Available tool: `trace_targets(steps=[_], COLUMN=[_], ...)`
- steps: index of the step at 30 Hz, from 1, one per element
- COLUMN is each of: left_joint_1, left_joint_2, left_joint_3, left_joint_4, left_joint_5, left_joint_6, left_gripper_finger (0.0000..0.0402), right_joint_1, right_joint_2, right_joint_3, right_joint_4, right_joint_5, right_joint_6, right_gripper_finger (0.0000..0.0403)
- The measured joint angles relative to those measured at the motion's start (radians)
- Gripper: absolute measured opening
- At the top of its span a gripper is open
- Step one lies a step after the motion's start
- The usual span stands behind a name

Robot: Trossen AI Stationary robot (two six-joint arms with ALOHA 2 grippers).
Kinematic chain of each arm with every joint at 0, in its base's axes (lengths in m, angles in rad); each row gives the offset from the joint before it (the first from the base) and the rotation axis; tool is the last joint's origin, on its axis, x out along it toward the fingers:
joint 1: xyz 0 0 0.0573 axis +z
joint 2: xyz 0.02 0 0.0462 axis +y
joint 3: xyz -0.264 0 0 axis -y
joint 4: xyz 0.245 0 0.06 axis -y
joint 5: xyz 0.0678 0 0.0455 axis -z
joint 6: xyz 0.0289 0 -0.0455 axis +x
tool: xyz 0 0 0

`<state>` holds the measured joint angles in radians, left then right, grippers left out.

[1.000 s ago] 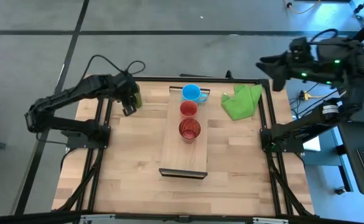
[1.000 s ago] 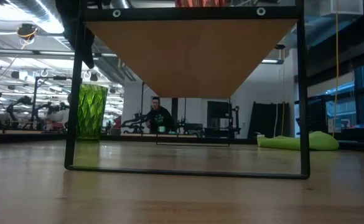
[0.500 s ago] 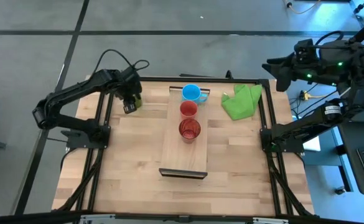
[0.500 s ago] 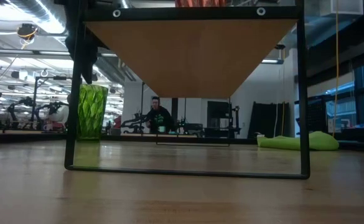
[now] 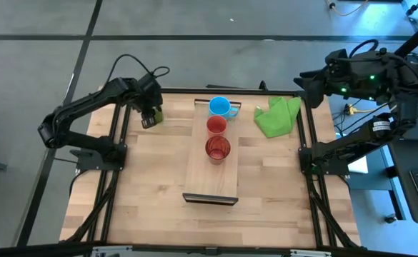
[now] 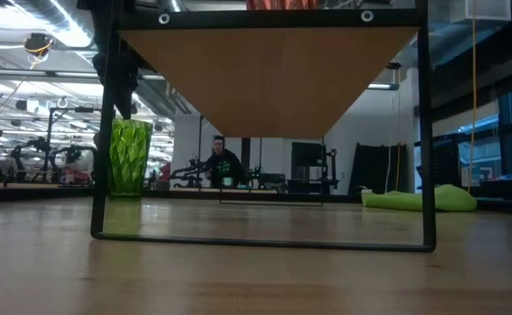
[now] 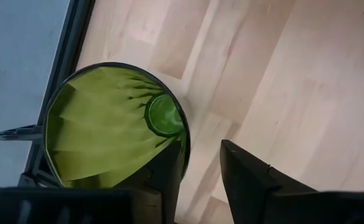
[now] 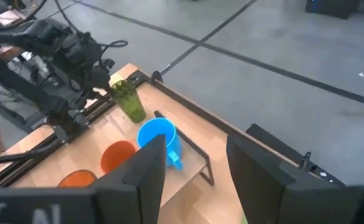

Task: Stack small to large cups/mugs on shelf
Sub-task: Put the green cup on the shelf

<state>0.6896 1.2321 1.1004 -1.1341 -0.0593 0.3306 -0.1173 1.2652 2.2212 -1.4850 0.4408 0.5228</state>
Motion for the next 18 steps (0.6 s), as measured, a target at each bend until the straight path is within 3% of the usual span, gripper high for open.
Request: trace_targets(steps=[13, 18], left_joint_1=[0.032, 0.027], left_joint_2=[0.072, 0.065], left_joint_3=[-0.001, -0.001], left_joint_4=[0.02, 0.011], left_joint_5=[0.029, 0.043], left_joint_6=[0.047, 0.022], left_gripper_finger=[0.006, 0.0017], right_joint_1=[0.0, 0.0], right_joint_2=[-0.054, -0.076], right_joint_3=[0.008, 0.008], right_joint_4=[-0.009, -0.052], right_joint_5=[0.038, 0.072], right_joint_6=[0.051, 0.085], right_gripper_finger=[0.0171, 0.0171])
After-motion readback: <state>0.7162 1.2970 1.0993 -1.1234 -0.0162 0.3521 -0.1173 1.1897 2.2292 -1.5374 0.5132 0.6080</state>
